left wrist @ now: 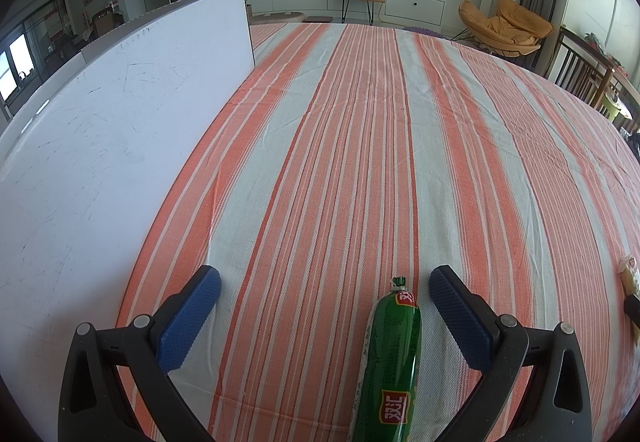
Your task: Organize snacks
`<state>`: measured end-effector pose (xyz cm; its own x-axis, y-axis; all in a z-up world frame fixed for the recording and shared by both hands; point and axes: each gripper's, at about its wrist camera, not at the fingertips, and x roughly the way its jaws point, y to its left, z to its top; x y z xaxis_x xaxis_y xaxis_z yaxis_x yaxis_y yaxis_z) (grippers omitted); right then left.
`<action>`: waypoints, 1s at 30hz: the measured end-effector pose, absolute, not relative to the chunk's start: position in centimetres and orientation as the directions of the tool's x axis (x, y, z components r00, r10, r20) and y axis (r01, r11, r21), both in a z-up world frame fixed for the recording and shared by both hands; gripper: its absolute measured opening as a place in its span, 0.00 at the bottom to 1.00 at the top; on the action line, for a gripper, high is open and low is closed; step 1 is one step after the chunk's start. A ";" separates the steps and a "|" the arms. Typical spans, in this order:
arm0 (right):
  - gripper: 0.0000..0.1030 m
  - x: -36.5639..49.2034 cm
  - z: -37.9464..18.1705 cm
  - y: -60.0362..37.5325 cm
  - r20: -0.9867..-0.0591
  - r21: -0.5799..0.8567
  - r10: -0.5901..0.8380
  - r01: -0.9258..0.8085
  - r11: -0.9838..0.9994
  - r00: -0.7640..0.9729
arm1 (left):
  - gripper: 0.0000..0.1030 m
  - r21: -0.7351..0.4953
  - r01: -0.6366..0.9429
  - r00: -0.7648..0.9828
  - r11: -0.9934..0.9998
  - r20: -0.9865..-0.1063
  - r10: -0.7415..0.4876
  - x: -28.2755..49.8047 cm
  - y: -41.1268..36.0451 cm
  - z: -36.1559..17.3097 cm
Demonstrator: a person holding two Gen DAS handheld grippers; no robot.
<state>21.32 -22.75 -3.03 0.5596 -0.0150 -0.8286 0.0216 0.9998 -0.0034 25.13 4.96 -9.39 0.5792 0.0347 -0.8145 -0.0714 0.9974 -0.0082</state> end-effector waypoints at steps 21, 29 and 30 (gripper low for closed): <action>0.98 21.3 -3.0 -22.8 -0.829 -0.004 -0.015 0.021 1.000 0.560 | 1.00 -0.008 -0.071 0.579 0.997 -0.815 0.035 25.1 5.0 -9.4; 0.98 21.2 -3.0 -22.8 -0.829 -0.004 -0.015 0.022 1.000 0.560 | 1.00 -0.008 -0.071 0.579 0.997 -0.814 0.035 25.1 5.0 -9.4; 0.98 21.4 -3.0 -22.7 -0.828 -0.004 -0.015 0.021 1.000 0.560 | 1.00 -0.008 -0.071 0.579 0.997 -0.815 0.035 25.1 5.0 -9.4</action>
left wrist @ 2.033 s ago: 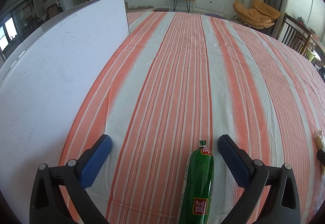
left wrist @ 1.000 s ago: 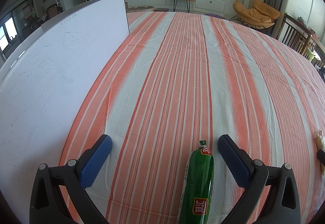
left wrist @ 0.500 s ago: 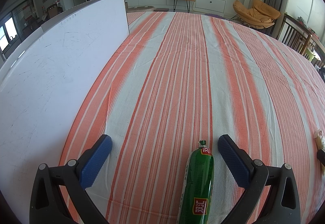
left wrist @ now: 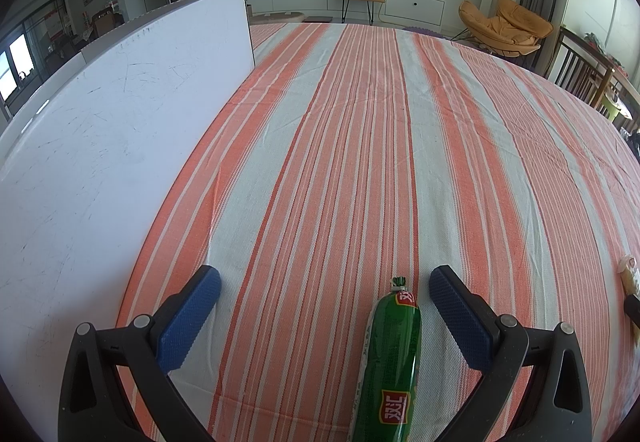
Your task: Organize snacks
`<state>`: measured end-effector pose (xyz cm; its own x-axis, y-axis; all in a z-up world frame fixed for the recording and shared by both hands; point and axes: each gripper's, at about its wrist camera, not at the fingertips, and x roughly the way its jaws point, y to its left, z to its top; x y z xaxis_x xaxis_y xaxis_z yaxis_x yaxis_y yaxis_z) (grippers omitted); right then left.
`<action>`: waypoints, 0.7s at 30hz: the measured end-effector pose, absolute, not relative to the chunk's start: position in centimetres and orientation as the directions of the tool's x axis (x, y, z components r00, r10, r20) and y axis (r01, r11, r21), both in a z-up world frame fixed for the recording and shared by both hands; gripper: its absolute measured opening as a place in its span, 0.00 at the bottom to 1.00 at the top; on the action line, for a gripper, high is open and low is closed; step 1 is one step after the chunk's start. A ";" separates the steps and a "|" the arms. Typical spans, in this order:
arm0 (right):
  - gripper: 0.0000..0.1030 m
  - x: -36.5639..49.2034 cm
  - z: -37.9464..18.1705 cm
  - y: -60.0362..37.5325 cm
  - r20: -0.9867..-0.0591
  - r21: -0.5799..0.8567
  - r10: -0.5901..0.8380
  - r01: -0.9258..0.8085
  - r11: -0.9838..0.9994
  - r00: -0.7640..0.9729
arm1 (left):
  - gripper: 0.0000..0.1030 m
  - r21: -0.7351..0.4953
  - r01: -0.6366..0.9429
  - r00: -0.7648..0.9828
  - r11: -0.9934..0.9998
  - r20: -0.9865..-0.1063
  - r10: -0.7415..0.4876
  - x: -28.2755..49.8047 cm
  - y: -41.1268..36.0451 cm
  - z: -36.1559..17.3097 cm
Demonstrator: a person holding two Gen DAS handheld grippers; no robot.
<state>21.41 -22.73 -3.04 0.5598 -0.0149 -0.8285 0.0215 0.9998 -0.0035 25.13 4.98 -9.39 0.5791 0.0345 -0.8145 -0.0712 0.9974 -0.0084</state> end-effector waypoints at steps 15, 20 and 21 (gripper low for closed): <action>0.98 21.2 -3.0 -22.8 -0.829 -0.003 -0.015 0.022 1.000 0.560 | 1.00 -0.008 -0.071 0.579 0.997 -0.814 0.035 25.1 5.0 -9.4; 0.98 21.2 -3.0 -22.8 -0.829 -0.003 -0.015 0.022 1.000 0.560 | 1.00 -0.008 -0.071 0.579 0.997 -0.815 0.035 25.1 5.0 -9.4; 0.98 21.2 -3.0 -22.8 -0.829 -0.003 -0.015 0.022 1.000 0.560 | 1.00 -0.008 -0.071 0.579 0.997 -0.815 0.034 25.1 5.0 -9.4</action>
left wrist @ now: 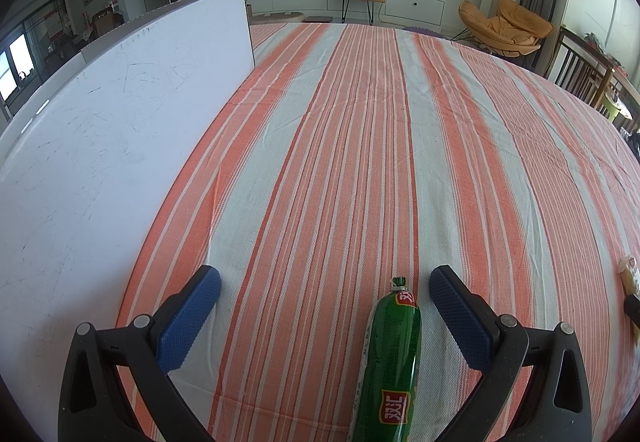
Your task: Organize snacks
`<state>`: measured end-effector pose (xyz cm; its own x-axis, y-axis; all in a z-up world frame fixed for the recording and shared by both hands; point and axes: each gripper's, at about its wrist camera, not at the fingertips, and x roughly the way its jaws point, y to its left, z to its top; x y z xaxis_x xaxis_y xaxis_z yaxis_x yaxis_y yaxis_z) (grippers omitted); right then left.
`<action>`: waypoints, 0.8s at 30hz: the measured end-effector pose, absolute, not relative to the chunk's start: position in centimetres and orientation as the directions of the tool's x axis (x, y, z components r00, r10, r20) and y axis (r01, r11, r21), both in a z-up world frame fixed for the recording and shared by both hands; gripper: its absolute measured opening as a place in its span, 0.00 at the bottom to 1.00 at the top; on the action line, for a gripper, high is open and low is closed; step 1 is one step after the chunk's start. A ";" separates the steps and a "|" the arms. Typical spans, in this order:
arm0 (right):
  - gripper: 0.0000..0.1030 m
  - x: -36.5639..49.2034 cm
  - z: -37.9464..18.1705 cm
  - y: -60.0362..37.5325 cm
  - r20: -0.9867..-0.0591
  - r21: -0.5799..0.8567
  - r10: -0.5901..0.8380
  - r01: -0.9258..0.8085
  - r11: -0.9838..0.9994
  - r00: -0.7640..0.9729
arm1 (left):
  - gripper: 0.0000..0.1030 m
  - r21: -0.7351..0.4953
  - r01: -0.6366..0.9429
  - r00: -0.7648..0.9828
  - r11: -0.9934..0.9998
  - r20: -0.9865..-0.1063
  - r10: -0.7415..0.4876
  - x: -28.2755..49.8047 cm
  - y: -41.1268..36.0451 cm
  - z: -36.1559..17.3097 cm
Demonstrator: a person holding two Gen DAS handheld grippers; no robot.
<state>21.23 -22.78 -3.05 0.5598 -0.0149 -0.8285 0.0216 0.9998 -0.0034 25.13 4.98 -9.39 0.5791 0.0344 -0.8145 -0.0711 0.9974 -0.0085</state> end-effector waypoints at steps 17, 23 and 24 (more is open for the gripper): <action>0.98 21.2 -3.0 -22.8 -0.829 -0.003 -0.015 0.022 1.000 0.560 | 1.00 -0.008 -0.071 0.579 0.997 -0.814 0.034 25.1 5.0 -9.4; 0.98 21.2 -3.0 -22.8 -0.828 -0.003 -0.015 0.022 1.000 0.560 | 1.00 -0.008 -0.071 0.579 0.997 -0.815 0.035 25.1 5.0 -9.4; 0.98 21.2 -3.0 -22.8 -0.828 -0.003 -0.015 0.022 1.000 0.560 | 1.00 -0.008 -0.071 0.579 0.997 -0.815 0.035 25.1 5.0 -9.4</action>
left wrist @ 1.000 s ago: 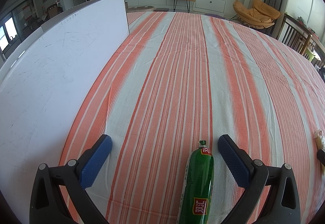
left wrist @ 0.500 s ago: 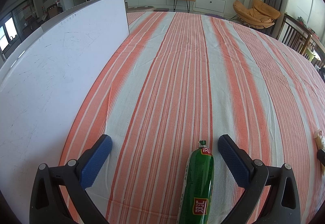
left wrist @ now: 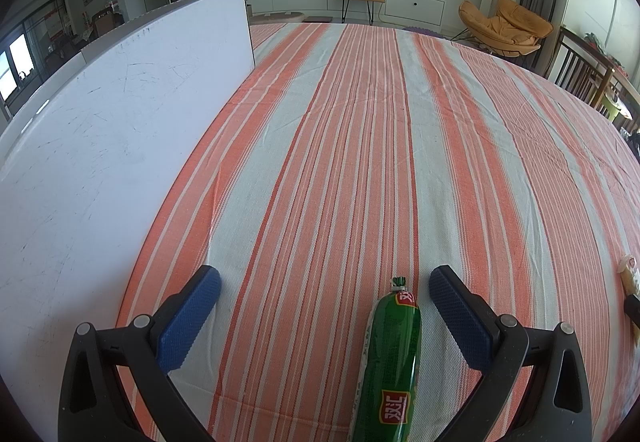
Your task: Organize snacks
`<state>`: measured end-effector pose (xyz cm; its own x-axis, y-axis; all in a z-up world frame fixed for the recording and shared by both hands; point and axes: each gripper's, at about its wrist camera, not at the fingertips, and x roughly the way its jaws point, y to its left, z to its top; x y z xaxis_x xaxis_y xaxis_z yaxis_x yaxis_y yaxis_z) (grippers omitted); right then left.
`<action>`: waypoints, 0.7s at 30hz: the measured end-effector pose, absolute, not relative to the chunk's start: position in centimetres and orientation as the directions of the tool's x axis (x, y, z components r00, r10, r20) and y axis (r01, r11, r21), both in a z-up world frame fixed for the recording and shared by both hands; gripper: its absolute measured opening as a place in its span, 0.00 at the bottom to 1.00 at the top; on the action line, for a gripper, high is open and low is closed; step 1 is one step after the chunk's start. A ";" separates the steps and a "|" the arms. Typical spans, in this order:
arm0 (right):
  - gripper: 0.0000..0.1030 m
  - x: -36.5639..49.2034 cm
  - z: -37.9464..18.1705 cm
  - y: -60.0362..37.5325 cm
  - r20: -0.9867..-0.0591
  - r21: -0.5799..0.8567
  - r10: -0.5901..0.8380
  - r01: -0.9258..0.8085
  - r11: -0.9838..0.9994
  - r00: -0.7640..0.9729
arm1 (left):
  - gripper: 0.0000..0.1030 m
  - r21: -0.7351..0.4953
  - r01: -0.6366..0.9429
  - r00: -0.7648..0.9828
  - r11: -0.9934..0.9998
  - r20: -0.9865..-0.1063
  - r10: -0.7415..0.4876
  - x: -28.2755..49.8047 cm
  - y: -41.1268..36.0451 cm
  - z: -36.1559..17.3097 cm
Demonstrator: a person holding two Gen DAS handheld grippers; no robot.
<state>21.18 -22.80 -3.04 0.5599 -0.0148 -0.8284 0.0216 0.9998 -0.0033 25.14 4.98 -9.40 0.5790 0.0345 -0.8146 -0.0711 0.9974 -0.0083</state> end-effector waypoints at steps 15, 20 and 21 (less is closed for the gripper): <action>0.98 21.1 -3.1 -22.8 -0.828 -0.003 -0.015 0.022 1.000 0.560 | 1.00 -0.009 -0.071 0.579 0.997 -0.815 0.034 25.1 5.0 -9.4; 0.98 21.4 -3.1 -22.7 -0.829 -0.002 -0.014 0.022 1.000 0.560 | 1.00 -0.011 0.022 0.498 1.000 -0.867 -0.021 25.7 5.3 -9.3; 0.98 21.0 -3.1 -22.9 -0.829 -0.001 -0.014 0.023 1.000 0.559 | 1.00 -0.014 0.073 0.465 0.997 -0.884 -0.046 25.8 5.4 -9.2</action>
<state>20.98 -22.93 -3.07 0.5593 -0.0139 -0.8288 0.0229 0.9997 -0.0013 25.75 5.40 -9.23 0.4649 -0.0461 -0.8842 0.0726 0.9973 -0.0138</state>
